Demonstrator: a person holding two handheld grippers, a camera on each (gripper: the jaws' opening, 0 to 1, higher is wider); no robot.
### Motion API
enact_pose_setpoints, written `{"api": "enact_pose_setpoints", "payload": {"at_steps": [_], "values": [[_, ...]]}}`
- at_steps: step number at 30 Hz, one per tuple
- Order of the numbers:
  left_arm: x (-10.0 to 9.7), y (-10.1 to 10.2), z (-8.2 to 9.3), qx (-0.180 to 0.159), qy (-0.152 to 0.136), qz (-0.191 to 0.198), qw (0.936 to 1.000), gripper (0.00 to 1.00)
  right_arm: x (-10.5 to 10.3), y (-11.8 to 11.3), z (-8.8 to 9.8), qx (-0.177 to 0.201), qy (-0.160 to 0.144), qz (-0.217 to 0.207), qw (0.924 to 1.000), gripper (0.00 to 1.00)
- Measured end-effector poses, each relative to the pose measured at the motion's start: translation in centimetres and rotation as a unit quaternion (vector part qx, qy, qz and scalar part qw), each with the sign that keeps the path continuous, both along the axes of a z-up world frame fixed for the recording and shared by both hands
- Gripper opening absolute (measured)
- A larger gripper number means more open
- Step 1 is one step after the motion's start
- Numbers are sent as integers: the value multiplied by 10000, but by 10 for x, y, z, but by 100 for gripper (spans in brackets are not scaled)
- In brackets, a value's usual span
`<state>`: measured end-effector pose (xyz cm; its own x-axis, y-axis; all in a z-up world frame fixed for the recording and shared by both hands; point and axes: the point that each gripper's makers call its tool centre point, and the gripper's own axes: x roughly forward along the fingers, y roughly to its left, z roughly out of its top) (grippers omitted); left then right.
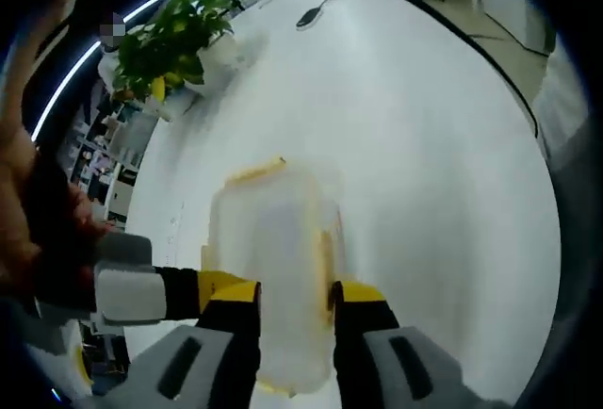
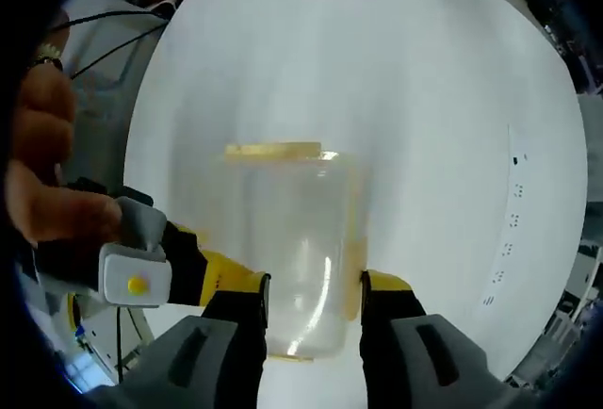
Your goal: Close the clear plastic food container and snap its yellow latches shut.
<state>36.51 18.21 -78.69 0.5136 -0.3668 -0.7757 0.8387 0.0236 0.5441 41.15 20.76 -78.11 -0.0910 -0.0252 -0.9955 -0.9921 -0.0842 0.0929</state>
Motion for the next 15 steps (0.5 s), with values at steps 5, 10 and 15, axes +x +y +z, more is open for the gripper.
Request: {"api": "enact_pose_setpoints", "payload": {"at_steps": [5, 10, 15], "values": [[4, 2, 3, -102, 108, 8, 9999, 24, 5, 2, -3, 315, 319, -122, 9989, 36], [4, 3, 3, -139, 111, 6, 9998, 24, 9, 1, -5, 569, 672, -266, 9958, 35], [2, 2, 2, -142, 120, -37, 9998, 24, 6, 10, -3, 597, 918, -259, 9936, 33]]}}
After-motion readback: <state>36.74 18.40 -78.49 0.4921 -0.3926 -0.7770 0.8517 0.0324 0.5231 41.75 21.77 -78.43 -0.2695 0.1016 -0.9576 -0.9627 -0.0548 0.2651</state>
